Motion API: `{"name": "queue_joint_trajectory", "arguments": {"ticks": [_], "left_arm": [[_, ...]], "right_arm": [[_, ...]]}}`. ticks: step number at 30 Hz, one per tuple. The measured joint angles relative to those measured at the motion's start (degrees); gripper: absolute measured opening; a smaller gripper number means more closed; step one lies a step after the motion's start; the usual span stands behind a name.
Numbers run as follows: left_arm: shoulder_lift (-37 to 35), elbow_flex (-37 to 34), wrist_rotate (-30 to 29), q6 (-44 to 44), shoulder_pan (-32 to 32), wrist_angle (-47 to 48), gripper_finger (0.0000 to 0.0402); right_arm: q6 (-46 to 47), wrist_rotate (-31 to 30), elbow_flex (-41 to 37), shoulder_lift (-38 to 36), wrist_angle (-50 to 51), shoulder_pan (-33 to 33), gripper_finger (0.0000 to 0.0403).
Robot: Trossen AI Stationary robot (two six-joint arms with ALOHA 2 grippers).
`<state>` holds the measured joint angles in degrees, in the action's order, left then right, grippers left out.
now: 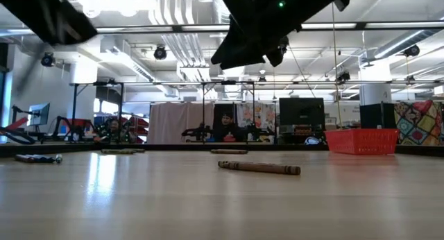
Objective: Sort crayons
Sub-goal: Put the blue crayon into the yellow bin, then put the green crayon into the yellow bin
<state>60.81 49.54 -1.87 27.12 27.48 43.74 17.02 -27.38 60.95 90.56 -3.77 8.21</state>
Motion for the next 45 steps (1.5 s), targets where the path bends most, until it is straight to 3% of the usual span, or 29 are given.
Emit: {"name": "queue_joint_trajectory", "arguments": {"ticks": [6, 11, 16, 23, 29, 33, 38, 41, 45], "left_arm": [[0.6, 3.8, 7.4, 5.1, 7.3, 3.2, 0.0010], [1.0, -2.1, 12.1, 17.5, 12.8, 3.1, 0.0011], [0.8, -7.7, 12.6, 20.1, 14.0, -1.5, 0.0020], [0.6, -11.9, 12.5, 22.9, 14.1, -2.1, 0.0077], [0.3, -11.4, 12.0, 20.3, 14.1, -1.4, 0.0137], [0.1, -6.3, 4.1, 15.2, 14.1, 4.0, 0.0161], [-0.1, 1.1, -15.7, 9.4, 14.1, 9.6, 0.0169], [-0.1, 3.2, -25.5, 5.5, 13.9, 8.5, 0.0169], [-0.1, 2.7, -29.6, 2.8, 12.0, 5.1, 0.0169]], "right_arm": [[0.4, -1.1, -0.1, -0.5, 0.6, 0.0, 0.0144], [0.7, -1.1, -0.1, -0.5, 1.6, 0.0, 0.0147], [1.2, -1.2, -0.1, -0.5, 3.4, 0.0, 0.0148], [1.1, -1.1, 0.0, -0.5, 4.3, 0.0, 0.0149], [5.6, 1.0, -0.2, 1.0, 6.6, 0.0, 0.0149], [10.3, 6.6, -0.2, 6.0, 3.2, 0.0, 0.0148], [13.6, 15.2, 3.2, 12.8, 2.9, 0.5, 0.0148], [16.7, 15.1, 4.5, 16.3, 7.3, 1.9, 0.0148], [18.5, 13.3, 5.6, 18.9, 9.2, 3.2, 0.0148]]}}
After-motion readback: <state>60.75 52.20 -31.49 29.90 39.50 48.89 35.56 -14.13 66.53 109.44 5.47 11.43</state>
